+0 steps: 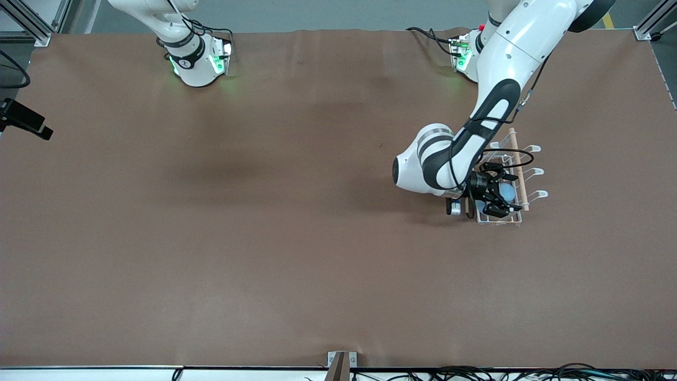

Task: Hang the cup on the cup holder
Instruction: 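Lower the cup onto a white hook with the left gripper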

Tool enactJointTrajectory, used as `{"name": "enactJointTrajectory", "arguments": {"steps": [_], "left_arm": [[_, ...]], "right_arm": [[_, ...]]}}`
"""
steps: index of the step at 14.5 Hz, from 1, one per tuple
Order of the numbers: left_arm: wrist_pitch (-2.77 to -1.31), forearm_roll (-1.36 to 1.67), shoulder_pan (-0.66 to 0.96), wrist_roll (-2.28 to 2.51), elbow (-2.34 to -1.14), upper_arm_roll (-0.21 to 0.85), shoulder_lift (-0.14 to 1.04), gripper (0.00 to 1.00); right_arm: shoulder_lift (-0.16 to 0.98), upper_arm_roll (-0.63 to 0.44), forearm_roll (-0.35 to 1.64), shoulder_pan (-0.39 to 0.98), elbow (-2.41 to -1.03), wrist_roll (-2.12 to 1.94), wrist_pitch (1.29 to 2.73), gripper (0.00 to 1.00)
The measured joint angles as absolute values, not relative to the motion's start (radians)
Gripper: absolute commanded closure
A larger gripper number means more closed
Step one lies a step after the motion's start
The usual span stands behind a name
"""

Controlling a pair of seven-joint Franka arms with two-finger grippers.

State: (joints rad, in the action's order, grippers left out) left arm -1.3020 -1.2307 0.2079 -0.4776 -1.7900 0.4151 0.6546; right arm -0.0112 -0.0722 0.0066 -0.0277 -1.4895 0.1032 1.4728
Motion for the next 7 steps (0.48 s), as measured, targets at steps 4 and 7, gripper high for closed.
{"name": "enactJointTrajectory", "arguments": {"steps": [4,7], "left_arm": [[-1.299,-1.193,0.208,-0.435,-1.736,0.417,0.583,0.00],[-1.333,-1.058,0.206,-0.324,-1.679,0.417,0.513,0.00]], "right_arm": [[-0.009,-0.072,0.007,-0.028,-1.491,0.103,1.520,0.00],[-0.009,-0.071,0.007,-0.027,-1.492,0.103,1.523,0.00]]}}
